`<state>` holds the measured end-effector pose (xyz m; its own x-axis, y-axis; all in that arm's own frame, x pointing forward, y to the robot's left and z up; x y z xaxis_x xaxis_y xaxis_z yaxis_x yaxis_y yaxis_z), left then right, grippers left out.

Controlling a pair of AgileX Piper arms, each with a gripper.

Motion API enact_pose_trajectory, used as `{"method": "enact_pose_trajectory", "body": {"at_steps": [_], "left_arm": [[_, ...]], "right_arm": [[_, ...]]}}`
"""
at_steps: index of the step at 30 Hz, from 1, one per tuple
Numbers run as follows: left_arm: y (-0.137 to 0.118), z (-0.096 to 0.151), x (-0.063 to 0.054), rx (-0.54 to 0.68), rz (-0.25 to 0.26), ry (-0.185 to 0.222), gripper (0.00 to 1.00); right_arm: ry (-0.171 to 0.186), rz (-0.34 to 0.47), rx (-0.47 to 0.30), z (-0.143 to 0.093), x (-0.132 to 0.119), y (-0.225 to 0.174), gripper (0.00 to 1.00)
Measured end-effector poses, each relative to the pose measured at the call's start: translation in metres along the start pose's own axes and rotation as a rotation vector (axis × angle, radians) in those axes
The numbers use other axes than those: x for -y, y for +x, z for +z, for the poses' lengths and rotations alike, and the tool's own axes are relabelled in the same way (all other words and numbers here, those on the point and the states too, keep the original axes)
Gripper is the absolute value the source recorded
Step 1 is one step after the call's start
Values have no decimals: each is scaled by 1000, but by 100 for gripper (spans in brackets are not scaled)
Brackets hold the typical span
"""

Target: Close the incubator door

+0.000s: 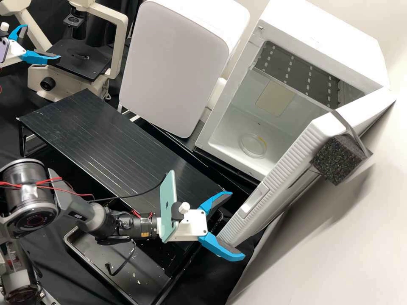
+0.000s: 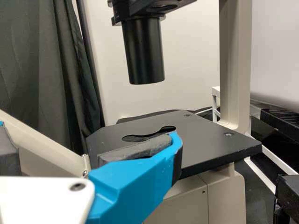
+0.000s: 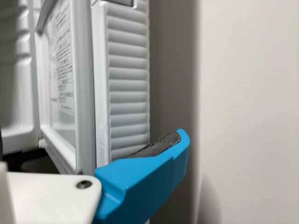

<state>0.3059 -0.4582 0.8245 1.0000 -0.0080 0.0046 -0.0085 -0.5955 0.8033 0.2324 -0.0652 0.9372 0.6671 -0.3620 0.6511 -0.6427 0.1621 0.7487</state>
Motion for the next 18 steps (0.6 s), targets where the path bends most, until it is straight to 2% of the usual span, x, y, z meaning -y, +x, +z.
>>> {"method": "enact_pose_trajectory", "body": {"at_steps": [4,8,13,18], "left_arm": [[0,0,0,0,0,0,100],[0,0,0,0,0,0,100],[0,0,0,0,0,0,100],[0,0,0,0,0,0,100]], "right_arm": [[49,11,-8,2,-3,2,100],[77,11,-19,2,-5,2,100],[92,9,-36,-1,-8,-1,100],[133,0,-54,-4,-10,-5,100]]}}
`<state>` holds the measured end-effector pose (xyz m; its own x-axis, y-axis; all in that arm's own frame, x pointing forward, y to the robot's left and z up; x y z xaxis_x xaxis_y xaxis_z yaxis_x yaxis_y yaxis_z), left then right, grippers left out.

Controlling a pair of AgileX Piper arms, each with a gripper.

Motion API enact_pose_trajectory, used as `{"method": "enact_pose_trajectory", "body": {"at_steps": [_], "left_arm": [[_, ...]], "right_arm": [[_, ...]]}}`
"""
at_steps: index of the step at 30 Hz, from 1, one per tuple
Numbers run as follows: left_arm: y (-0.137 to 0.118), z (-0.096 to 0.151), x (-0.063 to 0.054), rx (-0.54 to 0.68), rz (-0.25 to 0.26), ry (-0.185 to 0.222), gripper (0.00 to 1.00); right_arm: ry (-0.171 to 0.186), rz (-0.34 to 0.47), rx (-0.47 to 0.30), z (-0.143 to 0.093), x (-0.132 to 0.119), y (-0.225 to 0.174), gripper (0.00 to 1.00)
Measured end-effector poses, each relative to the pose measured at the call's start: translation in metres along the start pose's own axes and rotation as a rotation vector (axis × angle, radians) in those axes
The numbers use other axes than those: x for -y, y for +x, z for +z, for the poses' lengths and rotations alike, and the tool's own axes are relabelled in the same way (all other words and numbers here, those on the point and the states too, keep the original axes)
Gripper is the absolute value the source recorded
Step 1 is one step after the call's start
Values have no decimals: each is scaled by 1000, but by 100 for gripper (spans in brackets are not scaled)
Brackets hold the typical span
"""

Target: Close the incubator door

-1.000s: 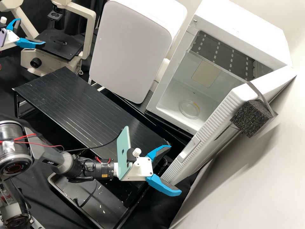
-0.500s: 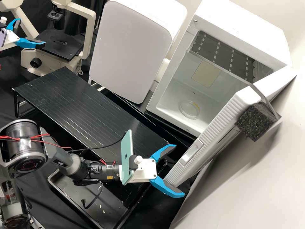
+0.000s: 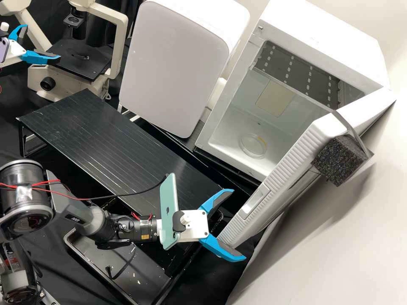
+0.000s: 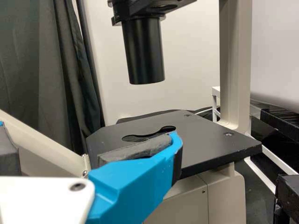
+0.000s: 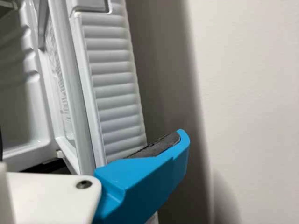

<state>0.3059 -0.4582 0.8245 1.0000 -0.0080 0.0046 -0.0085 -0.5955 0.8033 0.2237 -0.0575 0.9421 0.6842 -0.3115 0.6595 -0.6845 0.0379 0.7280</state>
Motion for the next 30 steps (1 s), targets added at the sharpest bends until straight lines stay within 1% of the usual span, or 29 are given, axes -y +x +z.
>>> {"method": "enact_pose_trajectory", "body": {"at_steps": [2,6,8,10,12,14,16,19,20,22,25,29,30], "left_arm": [[0,0,0,0,0,0,100],[0,0,0,0,0,0,100],[0,0,0,0,0,0,100],[0,0,0,0,0,0,100],[0,0,0,0,0,0,100],[0,0,0,0,0,0,100],[0,0,0,0,0,0,100],[0,0,0,0,0,0,100],[0,0,0,0,0,0,100],[0,0,0,0,0,0,100],[0,0,0,0,0,0,100],[0,0,0,0,0,0,100],[0,0,0,0,0,0,100]], "right_arm": [[34,-30,-17,-3,-2,-5,100],[84,-85,-51,-10,-4,-16,100],[103,-123,-73,-14,-5,-22,100],[115,-168,-93,-20,-4,-29,100],[124,-222,-130,-26,-1,-37,100],[113,-262,-187,-35,0,-45,100],[99,-286,-287,-47,-1,-52,100],[100,-300,-414,-64,-3,-64,100],[103,-305,-433,-67,-3,-66,100],[112,-302,-461,-71,-4,-70,100],[117,-310,-476,-73,-4,-75,100],[116,-306,-475,-75,-1,-82,100],[131,-307,-470,-75,0,-85,100]]}}
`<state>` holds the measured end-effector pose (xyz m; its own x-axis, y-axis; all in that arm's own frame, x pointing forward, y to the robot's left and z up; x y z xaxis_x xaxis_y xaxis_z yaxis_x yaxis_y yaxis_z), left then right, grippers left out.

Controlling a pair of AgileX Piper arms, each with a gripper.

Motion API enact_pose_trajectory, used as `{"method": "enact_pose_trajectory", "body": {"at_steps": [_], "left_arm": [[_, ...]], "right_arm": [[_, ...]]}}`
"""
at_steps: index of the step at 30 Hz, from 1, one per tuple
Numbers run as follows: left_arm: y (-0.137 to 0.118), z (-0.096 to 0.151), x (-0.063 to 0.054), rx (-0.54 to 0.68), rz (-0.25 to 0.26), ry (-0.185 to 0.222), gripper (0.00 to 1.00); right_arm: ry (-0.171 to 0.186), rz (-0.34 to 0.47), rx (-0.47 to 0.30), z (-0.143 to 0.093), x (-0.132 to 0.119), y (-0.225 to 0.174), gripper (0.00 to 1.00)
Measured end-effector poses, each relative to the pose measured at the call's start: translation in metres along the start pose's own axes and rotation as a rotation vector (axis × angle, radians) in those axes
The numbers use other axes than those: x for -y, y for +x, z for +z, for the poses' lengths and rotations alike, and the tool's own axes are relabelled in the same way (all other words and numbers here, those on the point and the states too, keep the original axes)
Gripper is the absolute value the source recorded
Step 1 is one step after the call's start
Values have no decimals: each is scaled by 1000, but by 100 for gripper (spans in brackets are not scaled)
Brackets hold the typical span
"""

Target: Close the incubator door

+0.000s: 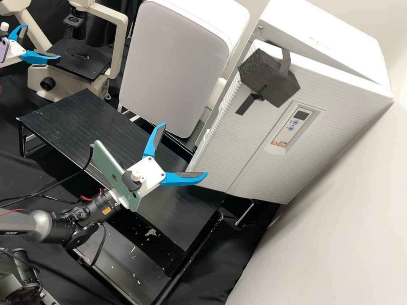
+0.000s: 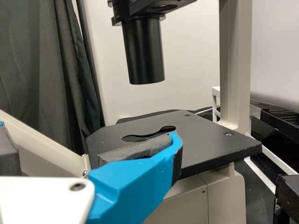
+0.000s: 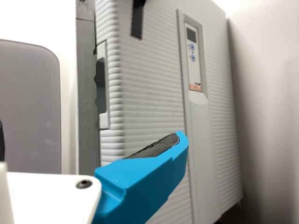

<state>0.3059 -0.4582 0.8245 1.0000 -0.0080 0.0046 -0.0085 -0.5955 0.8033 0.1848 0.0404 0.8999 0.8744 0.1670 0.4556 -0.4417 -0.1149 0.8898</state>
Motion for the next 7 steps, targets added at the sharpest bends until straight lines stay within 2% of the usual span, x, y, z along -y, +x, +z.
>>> {"method": "enact_pose_trajectory", "body": {"at_steps": [7], "left_arm": [[0,0,0,0,0,0,100]], "right_arm": [[68,-24,-1,-1,6,-2,100]]}}
